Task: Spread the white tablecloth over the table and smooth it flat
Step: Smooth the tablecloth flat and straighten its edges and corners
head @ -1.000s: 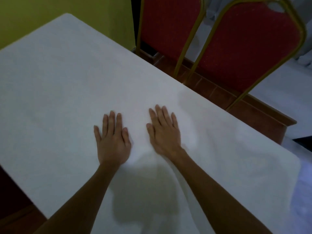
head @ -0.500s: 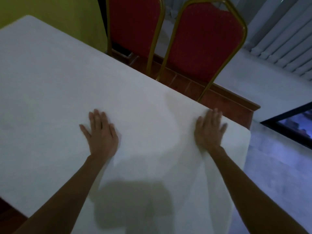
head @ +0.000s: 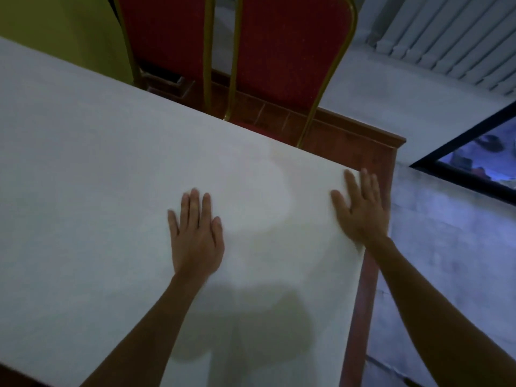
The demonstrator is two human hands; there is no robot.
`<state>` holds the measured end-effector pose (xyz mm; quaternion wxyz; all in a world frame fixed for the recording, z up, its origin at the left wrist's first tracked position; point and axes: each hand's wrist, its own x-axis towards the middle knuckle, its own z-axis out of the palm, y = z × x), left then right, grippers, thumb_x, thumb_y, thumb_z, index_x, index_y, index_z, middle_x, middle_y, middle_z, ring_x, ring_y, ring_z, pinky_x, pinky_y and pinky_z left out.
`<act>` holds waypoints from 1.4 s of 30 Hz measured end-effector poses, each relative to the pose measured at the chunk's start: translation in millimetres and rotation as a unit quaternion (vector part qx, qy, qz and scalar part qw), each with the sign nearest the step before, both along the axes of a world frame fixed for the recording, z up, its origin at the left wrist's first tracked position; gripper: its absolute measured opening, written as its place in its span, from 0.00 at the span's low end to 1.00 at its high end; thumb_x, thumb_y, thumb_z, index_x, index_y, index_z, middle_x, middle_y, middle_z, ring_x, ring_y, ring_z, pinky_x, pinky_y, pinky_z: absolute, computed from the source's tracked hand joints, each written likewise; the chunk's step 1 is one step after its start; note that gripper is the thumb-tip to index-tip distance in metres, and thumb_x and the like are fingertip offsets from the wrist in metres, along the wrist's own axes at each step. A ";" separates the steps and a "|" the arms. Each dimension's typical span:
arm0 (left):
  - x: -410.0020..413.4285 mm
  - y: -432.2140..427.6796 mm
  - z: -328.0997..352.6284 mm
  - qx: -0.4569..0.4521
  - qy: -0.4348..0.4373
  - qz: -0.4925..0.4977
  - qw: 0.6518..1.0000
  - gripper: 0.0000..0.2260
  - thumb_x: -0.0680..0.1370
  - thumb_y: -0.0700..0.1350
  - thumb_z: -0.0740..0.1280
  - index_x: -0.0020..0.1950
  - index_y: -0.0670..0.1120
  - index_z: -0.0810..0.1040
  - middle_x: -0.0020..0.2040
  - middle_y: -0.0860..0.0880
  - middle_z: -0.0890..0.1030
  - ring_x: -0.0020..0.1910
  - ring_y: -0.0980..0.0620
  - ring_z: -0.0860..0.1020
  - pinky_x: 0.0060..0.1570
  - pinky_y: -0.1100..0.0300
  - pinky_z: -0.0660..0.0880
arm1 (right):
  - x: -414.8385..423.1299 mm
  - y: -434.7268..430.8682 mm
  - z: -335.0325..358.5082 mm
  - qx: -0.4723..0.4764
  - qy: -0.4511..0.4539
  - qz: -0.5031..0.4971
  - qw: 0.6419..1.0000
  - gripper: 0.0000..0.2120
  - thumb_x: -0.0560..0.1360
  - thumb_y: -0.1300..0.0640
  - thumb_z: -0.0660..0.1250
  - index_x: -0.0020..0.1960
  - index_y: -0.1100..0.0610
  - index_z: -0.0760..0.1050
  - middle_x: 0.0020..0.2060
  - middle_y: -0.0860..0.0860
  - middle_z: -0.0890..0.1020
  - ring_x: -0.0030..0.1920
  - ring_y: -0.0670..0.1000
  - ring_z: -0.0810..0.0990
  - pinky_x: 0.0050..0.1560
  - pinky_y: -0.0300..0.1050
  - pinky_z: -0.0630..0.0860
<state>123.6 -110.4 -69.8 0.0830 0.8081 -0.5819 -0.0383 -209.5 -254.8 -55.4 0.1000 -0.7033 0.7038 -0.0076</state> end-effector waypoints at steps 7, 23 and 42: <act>-1.9 -3.2 -1.7 0.013 0.007 0.008 1.000 0.25 0.83 0.52 0.48 0.80 0.46 0.55 0.81 0.44 0.52 0.80 0.46 0.48 0.76 0.39 0.47 | 33.9 52.0 4.4 -0.042 -0.045 -0.048 0.997 0.31 0.83 0.42 0.42 0.81 0.58 0.51 0.81 0.56 0.51 0.81 0.55 0.45 0.79 0.62 0.44; -40.9 89.8 -1.5 -0.017 -0.010 -0.029 0.999 0.25 0.83 0.52 0.52 0.79 0.45 0.58 0.80 0.41 0.55 0.80 0.40 0.51 0.74 0.34 0.48 | 6.6 164.1 0.8 -0.028 -0.011 0.011 0.999 0.28 0.84 0.45 0.43 0.81 0.55 0.48 0.81 0.52 0.51 0.81 0.53 0.45 0.77 0.65 0.49; 4.0 199.3 7.5 0.018 -0.012 -0.204 0.979 0.26 0.82 0.51 0.56 0.79 0.43 0.58 0.79 0.39 0.55 0.79 0.39 0.53 0.73 0.33 0.53 | 112.6 312.6 -1.7 0.015 -0.046 -0.065 0.997 0.33 0.83 0.39 0.43 0.81 0.56 0.44 0.81 0.53 0.46 0.81 0.52 0.41 0.78 0.64 0.44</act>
